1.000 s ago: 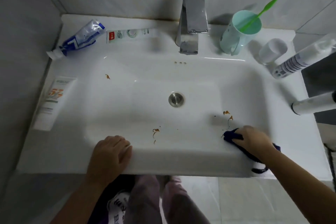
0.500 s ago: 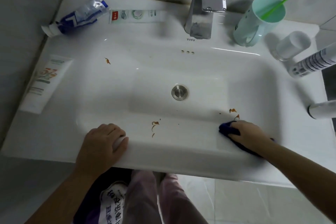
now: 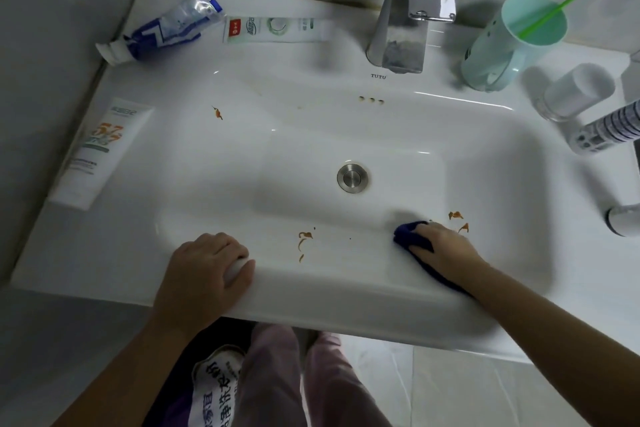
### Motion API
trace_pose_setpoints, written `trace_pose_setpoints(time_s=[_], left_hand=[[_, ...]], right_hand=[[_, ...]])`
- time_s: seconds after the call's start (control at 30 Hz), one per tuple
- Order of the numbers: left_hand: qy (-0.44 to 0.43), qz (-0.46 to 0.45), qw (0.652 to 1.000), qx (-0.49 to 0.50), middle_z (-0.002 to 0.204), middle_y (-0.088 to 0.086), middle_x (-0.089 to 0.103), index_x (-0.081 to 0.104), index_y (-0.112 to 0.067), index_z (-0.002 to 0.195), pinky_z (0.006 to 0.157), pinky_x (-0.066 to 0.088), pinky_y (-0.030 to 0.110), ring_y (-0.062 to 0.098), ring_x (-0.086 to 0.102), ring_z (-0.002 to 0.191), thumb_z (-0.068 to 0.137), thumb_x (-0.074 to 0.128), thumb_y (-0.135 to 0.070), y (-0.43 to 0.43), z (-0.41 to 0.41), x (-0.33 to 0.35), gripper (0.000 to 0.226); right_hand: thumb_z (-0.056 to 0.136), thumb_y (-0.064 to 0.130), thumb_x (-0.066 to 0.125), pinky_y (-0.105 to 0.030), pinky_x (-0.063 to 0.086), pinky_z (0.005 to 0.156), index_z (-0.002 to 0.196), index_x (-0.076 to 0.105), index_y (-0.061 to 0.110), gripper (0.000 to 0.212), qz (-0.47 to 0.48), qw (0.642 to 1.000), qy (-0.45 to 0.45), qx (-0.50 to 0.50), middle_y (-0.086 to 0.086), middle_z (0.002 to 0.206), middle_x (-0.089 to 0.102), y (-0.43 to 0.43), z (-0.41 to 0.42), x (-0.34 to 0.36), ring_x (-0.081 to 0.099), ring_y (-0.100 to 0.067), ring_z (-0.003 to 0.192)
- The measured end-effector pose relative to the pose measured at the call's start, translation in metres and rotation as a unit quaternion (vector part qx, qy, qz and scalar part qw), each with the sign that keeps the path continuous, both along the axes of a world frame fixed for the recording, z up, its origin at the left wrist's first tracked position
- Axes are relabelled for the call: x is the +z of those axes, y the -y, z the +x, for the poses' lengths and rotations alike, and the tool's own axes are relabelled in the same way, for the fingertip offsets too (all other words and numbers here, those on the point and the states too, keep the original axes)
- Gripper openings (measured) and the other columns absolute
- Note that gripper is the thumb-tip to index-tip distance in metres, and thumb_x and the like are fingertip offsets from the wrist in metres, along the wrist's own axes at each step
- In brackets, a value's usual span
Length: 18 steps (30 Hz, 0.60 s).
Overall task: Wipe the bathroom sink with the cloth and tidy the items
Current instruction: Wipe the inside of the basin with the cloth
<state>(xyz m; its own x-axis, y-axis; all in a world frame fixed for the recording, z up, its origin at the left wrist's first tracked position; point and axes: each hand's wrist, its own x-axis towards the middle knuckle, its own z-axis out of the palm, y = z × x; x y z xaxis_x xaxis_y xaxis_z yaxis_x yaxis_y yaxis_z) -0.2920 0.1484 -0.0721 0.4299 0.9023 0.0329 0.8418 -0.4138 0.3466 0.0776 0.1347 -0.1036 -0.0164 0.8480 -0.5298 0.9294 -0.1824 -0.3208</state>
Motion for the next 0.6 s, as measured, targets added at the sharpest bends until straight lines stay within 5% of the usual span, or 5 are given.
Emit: trace_pose_setpoints(time_s=[0.13,0.3,0.47,0.6], left_hand=[[-0.002,0.0,1.0,-0.001,0.074,-0.001,0.06,0.064,-0.014,0.074,0.06,0.041,0.032,0.023,0.055,0.067,0.084,0.045,-0.036,0.0,0.0,-0.001,0.031],[0.002,-0.009,1.0,0.004,0.074,-0.002,0.06,0.064,-0.014,0.074,0.06,0.042,0.032,0.02,0.055,0.066,0.083,0.045,-0.037,0.001,0.0,-0.001,0.031],[0.001,-0.009,1.0,0.008,0.075,-0.002,0.061,0.065,-0.014,0.075,0.062,0.042,0.032,0.021,0.055,0.066,0.083,0.046,-0.038,0.001,-0.001,-0.004,0.031],[0.009,-0.02,1.0,0.008,0.075,-0.001,0.061,0.065,-0.014,0.076,0.062,0.044,0.031,0.02,0.055,0.066,0.084,0.047,-0.038,0.001,-0.001,-0.003,0.032]], right_hand=[[0.087,0.029,0.06,-0.015,0.038,0.068,0.105,0.062,0.018,0.021,-0.078,0.993,-0.09,-0.002,0.009,0.089,0.057,0.004,-0.008,0.017,0.054,-0.014,0.084],[0.09,0.037,0.053,-0.027,0.038,0.073,0.109,0.058,0.017,0.028,0.011,0.999,0.001,-0.044,-0.006,0.109,0.063,-0.006,-0.021,0.0,0.058,-0.025,0.094],[0.088,0.03,0.056,-0.024,0.035,0.078,0.112,0.058,0.014,0.029,-0.009,0.989,-0.144,0.039,-0.006,0.112,0.059,-0.04,-0.132,-0.01,0.054,-0.024,0.103],[0.085,0.027,0.061,-0.023,0.035,0.073,0.104,0.063,0.015,0.022,-0.063,0.982,-0.174,0.03,0.005,0.092,0.058,-0.028,-0.101,0.007,0.053,-0.015,0.087]])
